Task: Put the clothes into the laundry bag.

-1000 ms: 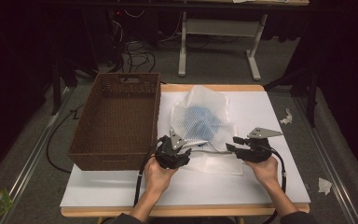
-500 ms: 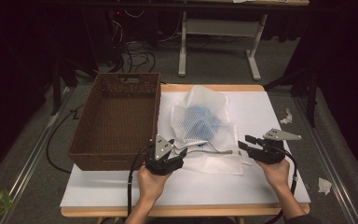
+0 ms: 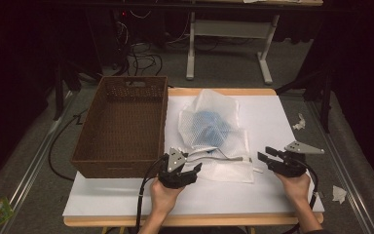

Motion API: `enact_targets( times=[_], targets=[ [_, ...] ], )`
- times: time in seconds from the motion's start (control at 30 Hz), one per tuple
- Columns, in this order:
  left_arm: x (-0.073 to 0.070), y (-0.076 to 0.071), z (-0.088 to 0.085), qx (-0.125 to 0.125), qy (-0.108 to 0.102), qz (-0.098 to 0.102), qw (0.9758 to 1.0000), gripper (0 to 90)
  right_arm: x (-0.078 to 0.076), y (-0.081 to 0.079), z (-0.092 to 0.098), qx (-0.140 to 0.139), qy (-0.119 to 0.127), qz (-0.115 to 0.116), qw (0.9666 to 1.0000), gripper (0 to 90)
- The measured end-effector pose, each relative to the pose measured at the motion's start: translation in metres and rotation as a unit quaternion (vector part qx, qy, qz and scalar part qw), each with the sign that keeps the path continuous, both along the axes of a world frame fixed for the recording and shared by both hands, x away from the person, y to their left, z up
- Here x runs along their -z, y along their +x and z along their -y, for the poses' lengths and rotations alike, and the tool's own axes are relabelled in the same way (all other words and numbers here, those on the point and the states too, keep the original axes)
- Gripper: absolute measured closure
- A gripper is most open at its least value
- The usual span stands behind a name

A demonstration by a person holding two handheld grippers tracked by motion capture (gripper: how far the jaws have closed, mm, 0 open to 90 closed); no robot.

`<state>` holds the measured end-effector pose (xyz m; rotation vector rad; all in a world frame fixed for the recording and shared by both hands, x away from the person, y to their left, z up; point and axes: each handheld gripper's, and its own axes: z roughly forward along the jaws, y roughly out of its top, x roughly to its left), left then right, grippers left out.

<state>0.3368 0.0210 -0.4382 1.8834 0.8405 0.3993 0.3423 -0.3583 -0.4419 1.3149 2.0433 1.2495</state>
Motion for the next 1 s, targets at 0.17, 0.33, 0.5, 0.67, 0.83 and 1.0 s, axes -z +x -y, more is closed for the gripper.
enact_targets(
  times=[0.17, 0.33, 0.5, 0.67, 0.83, 1.0],
  targets=[
    [0.006, 0.002, 0.006, 0.002, -0.002, -0.003, 1.0, 39.9, 0.005, -0.003, 0.007, 0.01, 0.002, -0.004, 0.9999, 54.0],
    [0.013, 0.008, 0.01, -0.002, 0.01, -0.007, 0.9999, 39.2, 0.01, -0.004, 0.015, 0.022, 0.008, -0.005, 0.9997, 53.6],
    [0.02, 0.014, 0.014, -0.008, 0.013, -0.016, 0.9997, 38.8, 0.016, -0.002, 0.018, 0.033, 0.003, -0.014, 0.9993, 53.0],
    [0.025, 0.019, 0.02, -0.005, 0.009, -0.021, 0.9997, 38.7, 0.022, 0.001, 0.017, 0.04, -0.011, -0.017, 0.999, 52.5],
    [0.03, 0.025, 0.021, -0.016, 0.012, -0.024, 0.9995, 38.7, 0.026, 0.001, 0.015, 0.049, -0.026, -0.015, 0.9983, 52.5],
    [0.037, 0.03, 0.021, -0.029, 0.013, -0.029, 0.9991, 38.7, 0.03, 0.003, 0.018, 0.058, -0.025, -0.018, 0.9978, 52.6]
  ],
)
